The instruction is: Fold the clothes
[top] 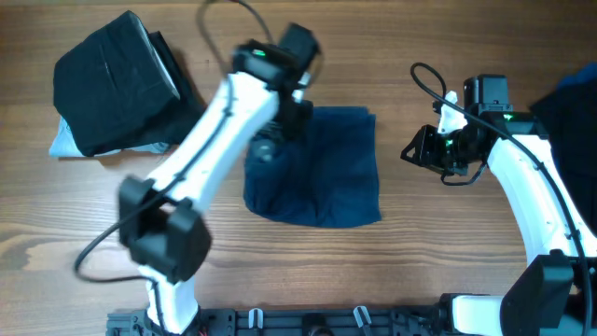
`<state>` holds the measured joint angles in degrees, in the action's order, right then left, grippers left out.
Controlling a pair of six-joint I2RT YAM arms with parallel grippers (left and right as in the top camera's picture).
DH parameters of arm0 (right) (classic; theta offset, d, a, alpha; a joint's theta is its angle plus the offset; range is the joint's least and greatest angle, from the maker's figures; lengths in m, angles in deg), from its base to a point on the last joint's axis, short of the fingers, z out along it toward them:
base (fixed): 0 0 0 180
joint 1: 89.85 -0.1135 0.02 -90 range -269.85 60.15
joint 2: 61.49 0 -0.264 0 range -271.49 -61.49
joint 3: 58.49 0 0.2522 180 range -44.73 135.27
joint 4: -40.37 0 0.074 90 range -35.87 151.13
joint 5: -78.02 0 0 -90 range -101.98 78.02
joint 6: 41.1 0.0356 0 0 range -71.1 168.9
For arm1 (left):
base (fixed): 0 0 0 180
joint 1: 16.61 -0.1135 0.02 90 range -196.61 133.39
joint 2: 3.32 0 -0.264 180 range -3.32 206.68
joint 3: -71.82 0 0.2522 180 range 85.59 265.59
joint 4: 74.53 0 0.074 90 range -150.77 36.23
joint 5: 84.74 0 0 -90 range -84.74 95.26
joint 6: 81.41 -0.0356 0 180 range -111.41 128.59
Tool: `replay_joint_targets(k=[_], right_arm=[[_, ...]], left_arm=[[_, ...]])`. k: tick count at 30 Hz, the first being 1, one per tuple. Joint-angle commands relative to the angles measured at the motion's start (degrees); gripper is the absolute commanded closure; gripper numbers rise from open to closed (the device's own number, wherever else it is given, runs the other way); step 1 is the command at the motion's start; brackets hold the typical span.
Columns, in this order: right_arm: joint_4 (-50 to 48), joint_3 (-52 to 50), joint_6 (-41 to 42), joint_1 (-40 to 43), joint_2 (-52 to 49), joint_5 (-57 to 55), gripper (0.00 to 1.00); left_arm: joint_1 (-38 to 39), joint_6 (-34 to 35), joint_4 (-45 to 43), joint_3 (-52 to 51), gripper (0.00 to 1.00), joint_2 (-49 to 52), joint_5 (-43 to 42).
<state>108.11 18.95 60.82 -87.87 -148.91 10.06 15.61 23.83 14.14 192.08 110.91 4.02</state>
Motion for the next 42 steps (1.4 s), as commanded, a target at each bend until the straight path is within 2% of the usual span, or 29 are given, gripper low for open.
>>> replay_joint_targets(k=[1,2,3,4,6,8,11,12,14,16,18,20,22,23,25,26,29,30,31,32,33,36,39,42], right_arm=[[0.1,0.8,0.3,-0.1,0.6,0.2,0.64],[0.1,0.8,0.3,-0.1,0.6,0.2,0.64],[0.1,0.8,0.3,-0.1,0.6,0.2,0.64],[0.1,0.8,0.5,-0.1,0.6,0.2,0.64],[0.0,0.8,0.7,-0.1,0.6,0.2,0.64],[0.1,0.8,1.8,-0.1,0.6,-1.1,0.64],[0.2,0.8,1.7,-0.1,0.6,-1.3,0.64],[0.2,0.8,1.7,-0.1,0.6,-1.3,0.63],[0.3,0.8,1.7,-0.1,0.6,-1.2,0.62],[-0.2,0.8,0.1,-0.2,0.6,0.4,0.59],[-1.7,0.7,-5.5,-1.0,0.6,8.3,0.59],[-4.7,-0.2,-6.6,-3.6,0.6,13.8,0.6],[-8.6,-1.9,-6.6,-8.0,0.5,12.8,0.63],[-11.2,-3.1,-6.7,-11.2,0.2,11.8,0.64],[-15.7,-5.2,-7.9,-16.4,-1.1,8.7,0.67],[-18.9,-6.4,-8.6,-19.6,-2.7,8.2,0.72],[-24.4,-8.4,-10.4,-24.2,-7.6,5.4,0.74],[-24.7,-8.9,-10.1,-24.8,-9.6,2.4,0.75],[-24.0,-9.1,-8.0,-25.0,-12.6,-2.1,0.83],[-22.1,-9.1,-0.2,-24.6,-16.6,-10.0,0.92],[-20.7,-9.1,4.5,-24.0,-18.8,-13.4,0.96],[-15.7,-9.1,15.2,-20.9,-23.8,-16.4,0.96],[-15.1,-9.1,14.7,-20.0,-24.5,-13.4,0.96],[-15.0,-9.1,13.6,-20.1,-24.5,-13.4,0.96]], left_arm=[[5.1,9.1,-5.2,0.2,0.9,4.7,-4.3],[6.0,10.3,-6.6,0.2,0.9,5.2,-5.2],[7.0,11.0,-8.0,0.2,0.8,5.9,-6.0],[8.0,11.0,-9.0,0.2,0.62,6.5,-7.2],[9.3,11.0,-10.0,0.2,0.46,6.8,-9.1],[10.4,10.9,-10.2,0.2,0.26,6.7,-9.7],[10.7,10.3,-8.5,0.2,0.2,6.5,-9.1],[10.2,10.3,-7.1,0.2,0.28,6.2,-7.8],[8.3,10.3,-3.8,0.2,0.29,4.9,-3.7],[5.4,10.3,-0.7,0.2,0.22,3.3,1.5],[1.5,10.3,1.9,0.2,0.09,2.4,7.5],[-3.0,10.3,2.5,0.2,0.02,2.7,7.8],[-7.5,10.1,2.3,0.0,0.02,3.1,6.8],[-9.6,8.1,1.6,-0.6,0.04,3.1,3.5],[-12.6,3.9,-0.1,-2.2,0.13,3.1,-3.1],[-14.6,1.9,-0.6,-3.8,0.17,3.1,-6.4],[-18.3,-2.5,-2.8,-8.3,0.21,3.1,-13.4],[-18.8,-3.6,-3.4,-9.1,0.21,3.1,-15.3],[-19.5,-5.2,-4.2,-10.6,0.2,3.1,-18.6],[-20.0,-7.5,-4.7,-12.2,0.19,3.1,-22.3],[-20.2,-8.8,-5.2,-13.2,0.19,3.1,-23.9],[-19.8,-9.1,-8.0,-15.8,0.18,3.1,-26.5],[-18.9,-9.1,-11.7,-18.3,0.17,3.1,-28.3],[-17.7,-9.9,-17.3,-21.5,0.17,3.1,-34.6]])
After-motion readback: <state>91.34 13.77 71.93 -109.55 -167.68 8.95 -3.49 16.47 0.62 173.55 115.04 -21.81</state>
